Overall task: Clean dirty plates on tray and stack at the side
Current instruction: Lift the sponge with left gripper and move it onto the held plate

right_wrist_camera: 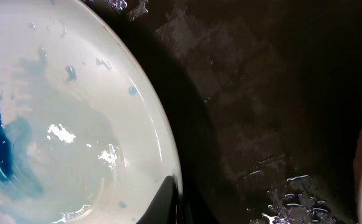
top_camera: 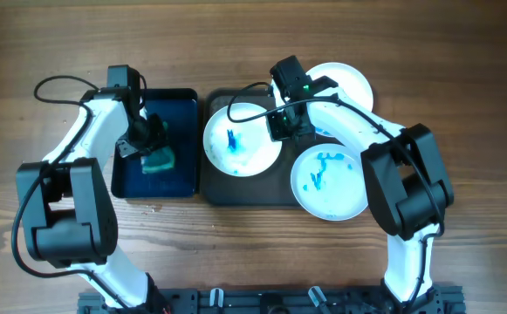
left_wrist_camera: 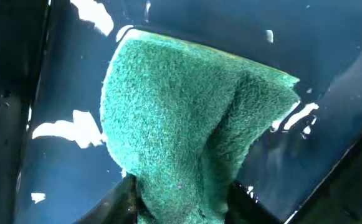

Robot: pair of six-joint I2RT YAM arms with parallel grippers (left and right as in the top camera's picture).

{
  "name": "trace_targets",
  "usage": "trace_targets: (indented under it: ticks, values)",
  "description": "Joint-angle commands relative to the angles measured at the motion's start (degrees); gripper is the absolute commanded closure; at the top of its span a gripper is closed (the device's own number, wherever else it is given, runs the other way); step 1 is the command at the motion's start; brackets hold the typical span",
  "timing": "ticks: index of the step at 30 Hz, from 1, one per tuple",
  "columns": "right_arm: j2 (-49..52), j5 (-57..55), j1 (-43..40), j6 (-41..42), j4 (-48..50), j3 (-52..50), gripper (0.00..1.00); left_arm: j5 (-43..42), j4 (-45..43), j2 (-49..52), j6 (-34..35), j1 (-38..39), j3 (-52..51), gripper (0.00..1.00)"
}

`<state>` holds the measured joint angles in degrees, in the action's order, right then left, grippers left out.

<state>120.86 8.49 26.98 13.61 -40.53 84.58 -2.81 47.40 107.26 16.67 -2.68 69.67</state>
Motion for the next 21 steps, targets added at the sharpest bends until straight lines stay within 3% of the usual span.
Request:
trace_targets:
  ticks: [1, 8, 9, 12, 21]
  values:
    - [1.66, -2.32, 0.17, -1.64, -0.07, 0.22, 0.96, -1.2, -0.26, 0.44, -0.22, 1.11, -0.42, 0.67]
    - [1.66, -2.32, 0.17, -1.62, -0.15, 0.22, 0.96, -0.13, -2.32, 1.14, -0.15, 1.77, -4.39, 0.61]
    - [1.66, -2.32, 0.17, -1.64, -0.17, 0.22, 0.96, -0.11, -2.86, 1.22, -0.15, 1.79, -5.16, 0.63]
    - [1.66, -2.32, 0.17, -1.64, -0.17, 0.22, 0.96, 0.13, -3.3, 1.25, -0.15, 1.79, -5.86, 0.96]
    - [1.64, -0.63, 0.13, -1.4, -2.19, 0.22, 0.96, 0.85, 4.79, -8.81, -0.13, 2.91, 2.05, 0.96]
